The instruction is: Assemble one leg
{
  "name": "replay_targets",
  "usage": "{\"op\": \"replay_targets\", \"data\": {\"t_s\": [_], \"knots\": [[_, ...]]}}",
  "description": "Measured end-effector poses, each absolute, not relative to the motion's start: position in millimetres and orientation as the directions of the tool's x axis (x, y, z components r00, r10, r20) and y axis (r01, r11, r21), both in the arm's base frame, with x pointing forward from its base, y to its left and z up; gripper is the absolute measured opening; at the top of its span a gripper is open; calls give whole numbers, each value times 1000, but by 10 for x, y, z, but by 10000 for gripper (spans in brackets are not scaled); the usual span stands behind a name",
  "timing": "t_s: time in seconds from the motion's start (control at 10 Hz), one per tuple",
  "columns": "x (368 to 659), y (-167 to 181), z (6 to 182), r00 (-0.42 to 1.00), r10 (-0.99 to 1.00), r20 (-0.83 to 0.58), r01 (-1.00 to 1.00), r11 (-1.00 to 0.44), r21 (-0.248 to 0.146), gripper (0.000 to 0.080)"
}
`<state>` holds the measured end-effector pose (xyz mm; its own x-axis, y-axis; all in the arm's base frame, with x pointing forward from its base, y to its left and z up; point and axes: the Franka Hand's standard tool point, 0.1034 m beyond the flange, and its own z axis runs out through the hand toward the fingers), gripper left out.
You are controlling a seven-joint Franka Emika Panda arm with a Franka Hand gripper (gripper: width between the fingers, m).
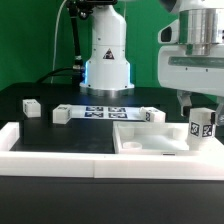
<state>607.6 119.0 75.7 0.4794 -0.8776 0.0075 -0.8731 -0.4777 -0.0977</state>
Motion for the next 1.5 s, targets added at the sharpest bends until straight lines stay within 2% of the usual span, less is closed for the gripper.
{"op": "replay_targets", "data": {"t_s": [0.1,0.4,0.8,1.0,1.2,1.5], "knots": [[6077,1189,761,552,-834,14,-830,-551,-94,624],[6067,1235,753,777,-628,41,-624,-777,-83,648],[6057,1274,731,965,-252,72,-249,-967,-58,649],[6063,1280,744,992,-99,79,-96,-995,-36,649],[6085,1272,760,994,67,89,67,-998,2,649],[6104,1161,753,966,246,84,244,-969,27,649]]}}
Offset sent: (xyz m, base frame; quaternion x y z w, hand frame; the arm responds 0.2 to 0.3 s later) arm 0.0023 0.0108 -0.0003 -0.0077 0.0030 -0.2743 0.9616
